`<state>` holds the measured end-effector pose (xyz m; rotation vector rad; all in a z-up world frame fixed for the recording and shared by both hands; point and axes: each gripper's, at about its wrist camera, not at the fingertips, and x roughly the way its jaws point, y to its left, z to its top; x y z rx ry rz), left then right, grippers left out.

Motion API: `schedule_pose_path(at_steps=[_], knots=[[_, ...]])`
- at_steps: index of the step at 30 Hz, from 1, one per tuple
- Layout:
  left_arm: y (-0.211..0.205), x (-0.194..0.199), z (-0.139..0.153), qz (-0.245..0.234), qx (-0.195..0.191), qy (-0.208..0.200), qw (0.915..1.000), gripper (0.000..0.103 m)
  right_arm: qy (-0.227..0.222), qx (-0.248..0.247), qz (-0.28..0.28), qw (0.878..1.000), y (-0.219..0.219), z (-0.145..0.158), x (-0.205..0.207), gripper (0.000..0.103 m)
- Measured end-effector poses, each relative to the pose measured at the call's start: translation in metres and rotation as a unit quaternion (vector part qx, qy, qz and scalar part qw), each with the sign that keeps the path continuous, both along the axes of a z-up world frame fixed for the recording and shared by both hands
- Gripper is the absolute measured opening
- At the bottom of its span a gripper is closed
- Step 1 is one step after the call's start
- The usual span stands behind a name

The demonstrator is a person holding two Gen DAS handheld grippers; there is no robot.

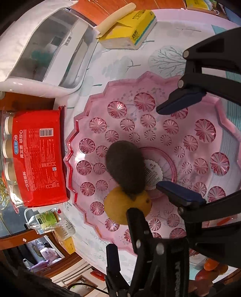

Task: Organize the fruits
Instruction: 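Lower pear and avocado into the pink bowl and open both grippers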

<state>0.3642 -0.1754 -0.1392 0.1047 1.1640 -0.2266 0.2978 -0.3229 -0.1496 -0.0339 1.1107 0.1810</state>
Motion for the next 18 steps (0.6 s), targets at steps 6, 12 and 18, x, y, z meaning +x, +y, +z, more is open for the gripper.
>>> schedule_pose_path(at_steps=[6, 12, 18], knots=[[0.003, -0.012, 0.012, 0.003, -0.004, -0.02, 0.9998, 0.096, -0.017, 0.014, -0.018, 1.0, -0.005, 0.008, -0.003, 0.074], [0.008, -0.025, 0.024, 0.005, 0.005, -0.06, 0.9982, 0.096, -0.029, 0.02, -0.027, 0.999, -0.005, 0.018, -0.008, 0.074], [0.008, -0.04, 0.043, -0.009, 0.016, -0.095, 0.9953, 0.096, -0.035, 0.015, -0.024, 0.999, -0.003, 0.028, -0.013, 0.074]])
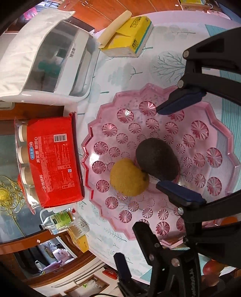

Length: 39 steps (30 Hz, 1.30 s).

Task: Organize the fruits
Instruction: 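Lower pear and avocado into the pink bowl and open both grippers, then move the right gripper to the brown banana while the left approaches the red apple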

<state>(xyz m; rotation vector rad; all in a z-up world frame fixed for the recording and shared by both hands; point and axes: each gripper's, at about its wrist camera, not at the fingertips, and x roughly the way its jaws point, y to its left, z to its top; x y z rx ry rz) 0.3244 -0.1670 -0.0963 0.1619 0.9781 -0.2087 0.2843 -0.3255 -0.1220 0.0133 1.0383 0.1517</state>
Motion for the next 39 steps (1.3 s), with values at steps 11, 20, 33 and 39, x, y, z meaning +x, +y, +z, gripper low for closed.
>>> schedule_pose_path(at_steps=[11, 20, 33, 39], knots=[[0.019, -0.038, 0.034, 0.006, -0.003, 0.002, 1.0, 0.096, -0.009, 0.007, 0.001, 1.0, 0.008, 0.027, -0.021, 0.074], [0.066, -0.084, 0.071, 0.018, 0.006, -0.01, 0.9998, 0.096, -0.016, 0.006, 0.019, 1.0, 0.029, 0.058, -0.053, 0.074], [0.151, -0.142, 0.077, 0.017, 0.025, 0.002, 0.9995, 0.096, -0.028, 0.025, 0.046, 0.998, 0.092, 0.08, -0.108, 0.074], [0.189, -0.171, 0.062, 0.036, 0.018, 0.015, 0.9991, 0.096, -0.014, 0.034, 0.04, 0.999, 0.118, 0.07, -0.119, 0.074]])
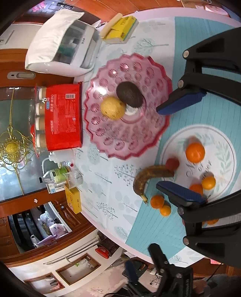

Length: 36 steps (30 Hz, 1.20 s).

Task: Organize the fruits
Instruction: 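Move the right gripper to the brown banana while the left approaches the red apple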

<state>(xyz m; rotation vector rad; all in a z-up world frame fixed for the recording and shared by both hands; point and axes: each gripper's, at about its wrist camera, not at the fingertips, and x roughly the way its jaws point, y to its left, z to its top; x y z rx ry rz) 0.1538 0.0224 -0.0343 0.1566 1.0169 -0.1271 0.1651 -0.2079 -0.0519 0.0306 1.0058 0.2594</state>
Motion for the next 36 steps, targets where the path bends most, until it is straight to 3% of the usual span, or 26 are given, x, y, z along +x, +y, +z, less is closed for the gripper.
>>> schedule_pose_path(at_steps=[10, 21, 36], knots=[[0.032, -0.037, -0.037, 0.042, -0.049, 0.047, 0.9968, 0.096, 0.009, 0.008, 0.002, 1.0, 0.029, -0.012, -0.014, 0.074], [0.016, -0.054, -0.095, 0.028, -0.049, 0.103, 0.9931, 0.096, 0.036, -0.013, 0.033, 0.999, 0.061, -0.047, -0.018, 0.074], [0.007, -0.048, -0.138, 0.08, -0.082, 0.139, 0.9837, 0.096, 0.052, -0.043, 0.063, 0.996, 0.082, -0.089, 0.016, 0.074]])
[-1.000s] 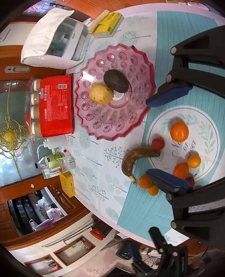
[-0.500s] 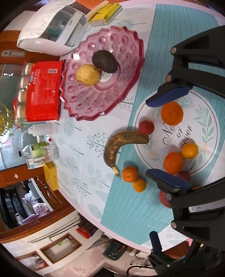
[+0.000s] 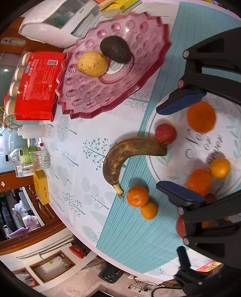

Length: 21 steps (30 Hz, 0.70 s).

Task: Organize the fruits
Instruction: 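Move the right gripper to the brown banana while the left approaches the red apple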

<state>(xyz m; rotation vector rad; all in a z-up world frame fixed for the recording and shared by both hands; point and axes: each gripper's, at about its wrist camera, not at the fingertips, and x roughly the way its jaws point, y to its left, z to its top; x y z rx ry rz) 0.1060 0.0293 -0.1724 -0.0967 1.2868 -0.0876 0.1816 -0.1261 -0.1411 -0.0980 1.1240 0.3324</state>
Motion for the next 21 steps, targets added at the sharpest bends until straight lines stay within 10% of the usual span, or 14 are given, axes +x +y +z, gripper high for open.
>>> schedule_pose_path(at_steps=[21], knots=[[0.005, 0.016, -0.022, 0.063, -0.028, 0.019, 0.9975, 0.085, -0.011, -0.069, 0.032, 0.997, 0.041, -0.046, 0.055, 0.073]])
